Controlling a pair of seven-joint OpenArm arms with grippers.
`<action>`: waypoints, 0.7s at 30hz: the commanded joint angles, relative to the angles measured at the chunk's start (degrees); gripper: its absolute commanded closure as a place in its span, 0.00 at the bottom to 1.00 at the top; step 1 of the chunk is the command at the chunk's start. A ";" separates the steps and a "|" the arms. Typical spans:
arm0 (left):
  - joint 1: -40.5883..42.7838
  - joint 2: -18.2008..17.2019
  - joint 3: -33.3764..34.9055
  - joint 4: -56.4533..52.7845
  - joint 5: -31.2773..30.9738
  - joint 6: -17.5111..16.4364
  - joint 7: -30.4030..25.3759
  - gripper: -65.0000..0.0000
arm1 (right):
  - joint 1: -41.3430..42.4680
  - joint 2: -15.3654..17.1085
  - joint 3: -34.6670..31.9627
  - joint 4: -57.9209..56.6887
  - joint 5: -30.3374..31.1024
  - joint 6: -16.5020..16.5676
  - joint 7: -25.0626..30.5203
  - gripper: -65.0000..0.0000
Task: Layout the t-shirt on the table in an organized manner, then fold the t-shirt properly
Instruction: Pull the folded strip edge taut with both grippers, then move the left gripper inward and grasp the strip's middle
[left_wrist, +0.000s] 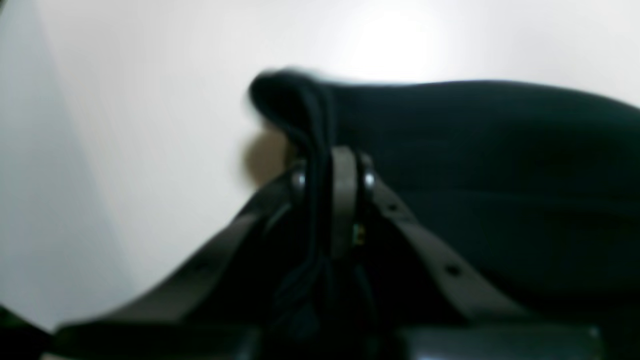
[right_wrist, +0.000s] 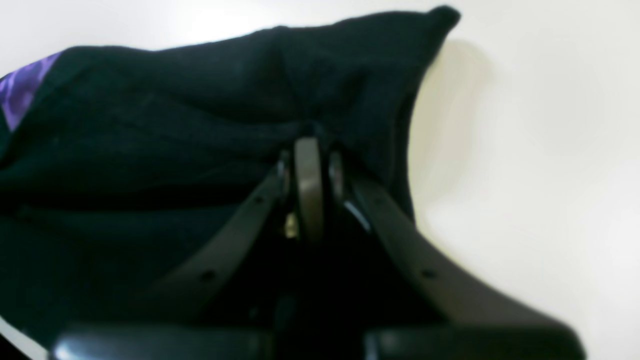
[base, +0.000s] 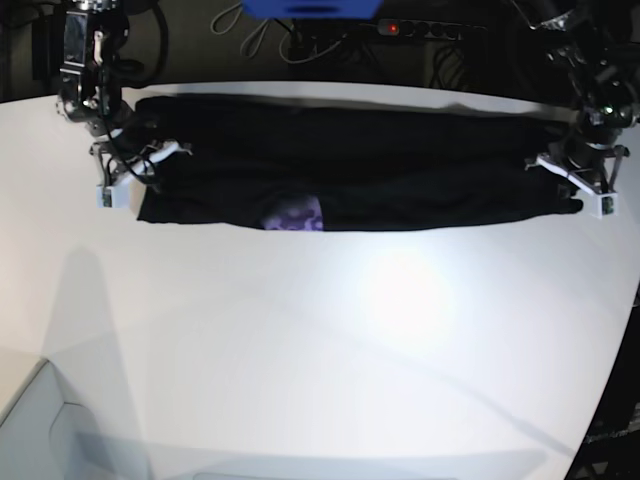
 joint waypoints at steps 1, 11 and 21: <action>-0.18 0.35 0.06 5.05 -0.90 0.13 -1.65 1.00 | -0.23 0.11 0.03 0.17 -0.58 -0.20 -1.45 1.00; 7.38 9.76 11.92 18.32 -0.81 0.84 -1.48 1.00 | -0.14 0.11 -3.14 0.52 -0.58 -0.38 -1.72 1.00; 8.61 14.94 23.00 15.86 -0.81 1.01 -1.92 1.00 | -0.49 0.03 -3.14 0.52 -0.58 -0.38 -1.72 1.00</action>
